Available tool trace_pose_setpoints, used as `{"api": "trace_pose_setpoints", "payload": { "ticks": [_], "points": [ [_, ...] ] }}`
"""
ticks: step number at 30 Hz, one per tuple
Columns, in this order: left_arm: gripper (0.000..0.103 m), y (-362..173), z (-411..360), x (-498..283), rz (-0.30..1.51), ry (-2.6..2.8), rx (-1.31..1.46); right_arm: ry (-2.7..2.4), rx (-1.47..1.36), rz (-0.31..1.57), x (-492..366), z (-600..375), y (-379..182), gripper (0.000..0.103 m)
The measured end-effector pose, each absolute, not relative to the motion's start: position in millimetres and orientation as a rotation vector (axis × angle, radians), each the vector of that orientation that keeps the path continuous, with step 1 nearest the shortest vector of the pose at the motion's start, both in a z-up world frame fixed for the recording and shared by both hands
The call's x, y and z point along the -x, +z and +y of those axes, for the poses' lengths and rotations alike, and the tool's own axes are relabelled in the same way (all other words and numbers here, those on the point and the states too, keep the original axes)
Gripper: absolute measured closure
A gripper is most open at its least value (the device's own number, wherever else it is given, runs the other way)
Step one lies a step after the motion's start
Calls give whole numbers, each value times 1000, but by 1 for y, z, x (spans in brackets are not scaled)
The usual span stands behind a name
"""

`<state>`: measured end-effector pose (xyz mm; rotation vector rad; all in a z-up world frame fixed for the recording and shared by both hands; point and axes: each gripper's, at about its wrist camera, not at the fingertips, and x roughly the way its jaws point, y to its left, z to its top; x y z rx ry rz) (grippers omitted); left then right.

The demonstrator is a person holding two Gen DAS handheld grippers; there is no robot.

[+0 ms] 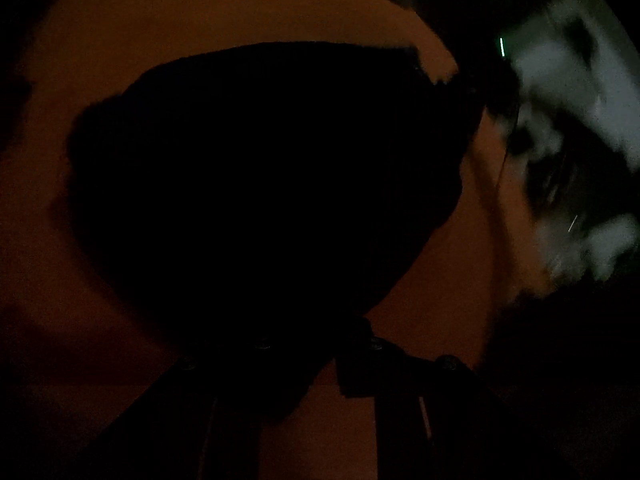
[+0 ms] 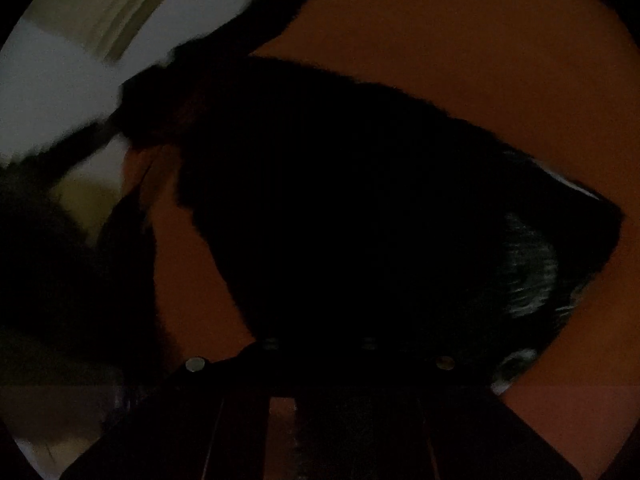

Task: Fold clothes

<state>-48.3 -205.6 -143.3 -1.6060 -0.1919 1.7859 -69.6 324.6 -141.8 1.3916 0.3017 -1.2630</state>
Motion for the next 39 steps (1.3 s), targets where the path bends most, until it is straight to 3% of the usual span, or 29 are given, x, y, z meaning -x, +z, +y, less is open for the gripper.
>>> {"api": "trace_pose_setpoints", "payload": {
  "ticks": [5,7,11,14,17,21,24,26,27,30,39],
  "points": [
    [73,-139,-218,64,-296,1794,1650,-1434,-1435,283,74,332,-148,72],
    [70,-126,-219,62,-272,1847,1643,-1652,-1414,308,68,351,-135,47],
    [69,-97,-221,61,-287,1996,1636,-2152,-1368,194,40,412,-92,46],
    [69,-68,-222,32,-371,2186,1534,-2244,-1283,-36,5,425,-67,46],
    [66,-33,-192,14,-427,2200,1367,-2066,-1278,-134,-31,392,-75,46],
    [65,-71,-109,6,-176,2037,1456,-1734,-1420,-83,-68,293,-125,62],
    [65,-117,-77,11,-41,1996,1554,-1770,-1438,-40,-56,268,-146,69],
    [65,-134,-77,21,46,2052,1582,-1831,-1438,-43,-40,264,-156,86],
    [71,-139,-81,28,47,2076,1597,-1886,-1434,-73,-26,273,-156,102],
    [90,-140,-108,60,-160,2128,1641,-1970,-1443,-147,6,299,-161,103],
    [92,-134,-180,85,-385,2250,1693,-2094,-1453,-216,-12,307,-152,100]
  ]
}}
